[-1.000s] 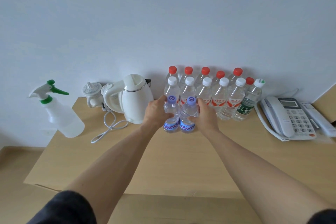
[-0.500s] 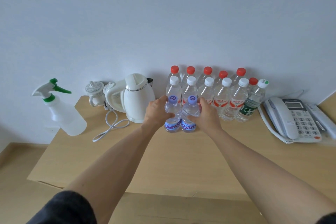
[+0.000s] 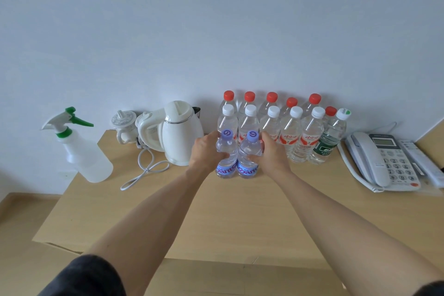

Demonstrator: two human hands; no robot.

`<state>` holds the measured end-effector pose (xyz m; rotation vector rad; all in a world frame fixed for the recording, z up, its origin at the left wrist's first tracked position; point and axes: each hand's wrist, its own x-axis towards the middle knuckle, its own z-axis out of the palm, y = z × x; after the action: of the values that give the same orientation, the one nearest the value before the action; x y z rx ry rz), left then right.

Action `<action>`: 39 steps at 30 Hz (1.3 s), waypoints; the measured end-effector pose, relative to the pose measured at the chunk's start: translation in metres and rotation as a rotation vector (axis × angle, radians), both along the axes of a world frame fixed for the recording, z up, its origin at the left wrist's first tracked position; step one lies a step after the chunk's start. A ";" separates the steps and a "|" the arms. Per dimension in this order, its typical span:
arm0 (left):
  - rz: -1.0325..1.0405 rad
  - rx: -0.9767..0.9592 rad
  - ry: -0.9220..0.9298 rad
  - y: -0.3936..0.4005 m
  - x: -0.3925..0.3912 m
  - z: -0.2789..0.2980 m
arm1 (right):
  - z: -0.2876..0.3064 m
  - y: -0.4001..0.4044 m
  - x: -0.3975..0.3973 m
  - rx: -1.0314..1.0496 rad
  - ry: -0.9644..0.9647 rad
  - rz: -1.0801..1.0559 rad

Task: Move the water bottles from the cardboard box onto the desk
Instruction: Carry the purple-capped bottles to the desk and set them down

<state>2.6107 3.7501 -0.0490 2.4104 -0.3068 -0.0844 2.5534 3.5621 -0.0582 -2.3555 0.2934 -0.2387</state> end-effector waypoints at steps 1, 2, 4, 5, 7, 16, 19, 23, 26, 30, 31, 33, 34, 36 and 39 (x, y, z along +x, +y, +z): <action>-0.001 0.004 -0.002 0.000 0.000 0.000 | 0.000 0.000 0.000 0.003 0.004 0.001; 0.000 0.005 -0.002 0.000 0.000 0.000 | 0.001 -0.001 0.000 0.006 0.007 0.002; -0.001 0.006 0.006 0.000 0.000 0.001 | 0.001 -0.001 0.000 0.010 0.009 0.003; -0.002 0.006 0.010 -0.001 0.001 0.001 | 0.002 -0.001 0.000 0.008 0.011 0.005; -0.008 0.006 0.014 -0.001 0.002 0.001 | 0.001 -0.002 0.001 0.004 0.016 0.011; -0.020 0.028 0.026 0.001 0.006 0.004 | -0.002 -0.006 0.004 -0.018 0.015 0.024; -0.025 0.020 0.035 0.001 0.005 0.003 | -0.003 -0.006 0.004 -0.026 0.019 0.022; -0.036 0.026 0.032 0.002 0.004 0.003 | -0.003 -0.005 0.004 -0.032 0.013 0.026; -0.034 0.033 0.030 0.003 0.004 0.003 | -0.002 -0.004 0.003 -0.045 0.022 0.018; -0.029 0.056 0.018 0.002 0.004 0.003 | -0.001 -0.003 0.001 -0.041 0.031 0.012; -0.025 0.061 0.016 0.001 0.004 0.003 | 0.000 -0.003 0.001 -0.036 0.030 0.008; -0.023 0.061 0.018 0.001 0.004 0.003 | 0.000 -0.002 0.000 -0.029 0.036 0.002; -0.024 0.063 0.020 0.001 0.004 0.003 | 0.000 -0.001 0.000 -0.030 0.042 -0.002; -0.026 0.068 0.021 0.001 0.005 0.003 | 0.000 -0.001 0.000 -0.036 0.051 -0.011; -0.029 0.061 0.020 0.001 0.006 0.003 | 0.001 0.000 0.001 -0.036 0.053 -0.013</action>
<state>2.6166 3.7514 -0.0458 2.4639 -0.3338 -0.1326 2.5543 3.5620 -0.0567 -2.3986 0.3325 -0.1893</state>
